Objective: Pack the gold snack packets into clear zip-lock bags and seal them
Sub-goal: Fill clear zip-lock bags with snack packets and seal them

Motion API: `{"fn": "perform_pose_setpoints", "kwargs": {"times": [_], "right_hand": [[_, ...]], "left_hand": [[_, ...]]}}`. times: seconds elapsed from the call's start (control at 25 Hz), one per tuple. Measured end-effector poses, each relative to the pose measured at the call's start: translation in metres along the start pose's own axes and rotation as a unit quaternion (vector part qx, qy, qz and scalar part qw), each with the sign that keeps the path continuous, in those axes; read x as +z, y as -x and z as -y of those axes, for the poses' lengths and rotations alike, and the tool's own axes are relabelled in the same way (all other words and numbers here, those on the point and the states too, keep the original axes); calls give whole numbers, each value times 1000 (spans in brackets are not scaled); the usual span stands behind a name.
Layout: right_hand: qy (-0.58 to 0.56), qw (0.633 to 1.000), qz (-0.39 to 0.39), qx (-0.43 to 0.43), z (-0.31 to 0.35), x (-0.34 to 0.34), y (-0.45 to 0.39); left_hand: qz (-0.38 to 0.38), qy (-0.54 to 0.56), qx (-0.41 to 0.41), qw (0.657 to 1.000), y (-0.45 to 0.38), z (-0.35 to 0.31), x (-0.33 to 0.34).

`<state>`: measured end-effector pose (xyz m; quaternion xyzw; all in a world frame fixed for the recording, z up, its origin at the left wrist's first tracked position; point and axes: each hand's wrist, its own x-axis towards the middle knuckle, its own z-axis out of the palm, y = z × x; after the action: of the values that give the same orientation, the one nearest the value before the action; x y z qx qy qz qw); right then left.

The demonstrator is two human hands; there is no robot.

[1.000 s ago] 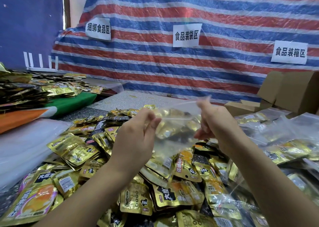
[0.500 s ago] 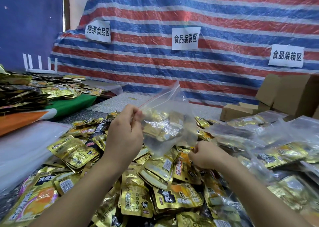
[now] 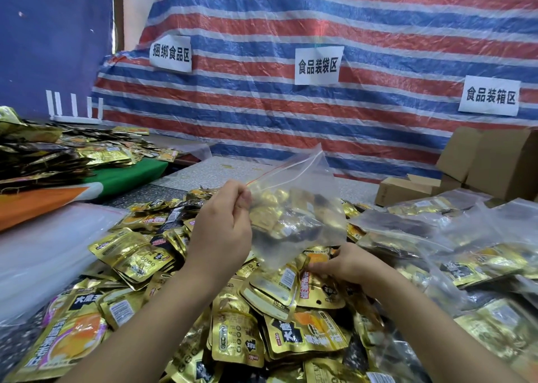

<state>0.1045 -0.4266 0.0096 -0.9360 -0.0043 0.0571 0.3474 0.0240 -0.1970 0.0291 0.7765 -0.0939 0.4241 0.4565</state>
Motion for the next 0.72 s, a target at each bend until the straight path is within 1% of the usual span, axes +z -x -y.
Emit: {"fn": "perform_pose_setpoints", "kwargs": {"times": [0.2,0.36,0.44,0.56,0.64,0.72], "right_hand": [[-86,996,16,10,3,-6,5],[-59,997,52,-10,6,1,6],[-66,997,46,-6,7,-1,6],[-128,992,13,10,7,-12,7],[-155,986,-50,22,7,-20,5],[-172,977,-122,11,6,-27,3]], "left_hand": [[-4,7,-2,1000,-1,0,-1],[0,3,2,1000,0,0,0],[-1,3,-2,1000,0,1,0],[-4,6,-5,1000,-1,2,-1],[-3,9,2,1000,-1,2,0],[1,6,6,1000,-1,2,0]]}}
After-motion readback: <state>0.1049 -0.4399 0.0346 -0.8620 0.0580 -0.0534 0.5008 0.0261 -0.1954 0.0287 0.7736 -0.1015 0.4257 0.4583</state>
